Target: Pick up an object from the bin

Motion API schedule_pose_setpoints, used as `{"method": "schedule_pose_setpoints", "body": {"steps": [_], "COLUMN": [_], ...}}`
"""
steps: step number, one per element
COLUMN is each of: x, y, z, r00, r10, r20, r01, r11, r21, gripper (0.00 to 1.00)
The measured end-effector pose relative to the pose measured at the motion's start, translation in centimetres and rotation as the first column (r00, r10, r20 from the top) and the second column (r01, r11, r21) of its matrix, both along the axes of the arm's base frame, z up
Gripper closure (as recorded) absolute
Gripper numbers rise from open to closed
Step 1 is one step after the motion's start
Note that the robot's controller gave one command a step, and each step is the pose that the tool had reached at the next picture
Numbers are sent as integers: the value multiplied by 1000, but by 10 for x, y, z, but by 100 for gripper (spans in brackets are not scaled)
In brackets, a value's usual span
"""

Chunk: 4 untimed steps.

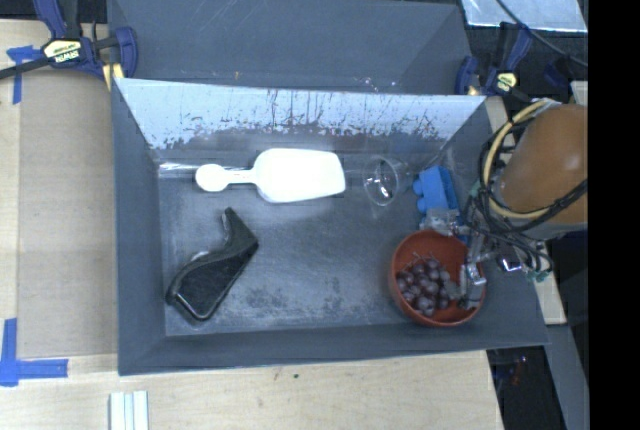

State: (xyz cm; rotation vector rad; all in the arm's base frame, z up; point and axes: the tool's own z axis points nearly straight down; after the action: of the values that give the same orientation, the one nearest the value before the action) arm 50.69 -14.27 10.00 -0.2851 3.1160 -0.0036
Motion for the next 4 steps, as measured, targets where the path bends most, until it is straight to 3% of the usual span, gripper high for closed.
{"method": "schedule_pose_setpoints", "body": {"steps": [1,2,3,4], "x": [-16,-8,-8,-3], "y": [20,19,19,21], "z": [-21,-18,-18,-7], "r00": [998,985,985,984], "r10": [-58,162,162,161], "r20": [39,57,56,79], "r01": [59,-161,-161,-159], "r11": [998,987,987,987], "r21": [-7,-22,-22,-24], "gripper": [0,100,100,100]}}
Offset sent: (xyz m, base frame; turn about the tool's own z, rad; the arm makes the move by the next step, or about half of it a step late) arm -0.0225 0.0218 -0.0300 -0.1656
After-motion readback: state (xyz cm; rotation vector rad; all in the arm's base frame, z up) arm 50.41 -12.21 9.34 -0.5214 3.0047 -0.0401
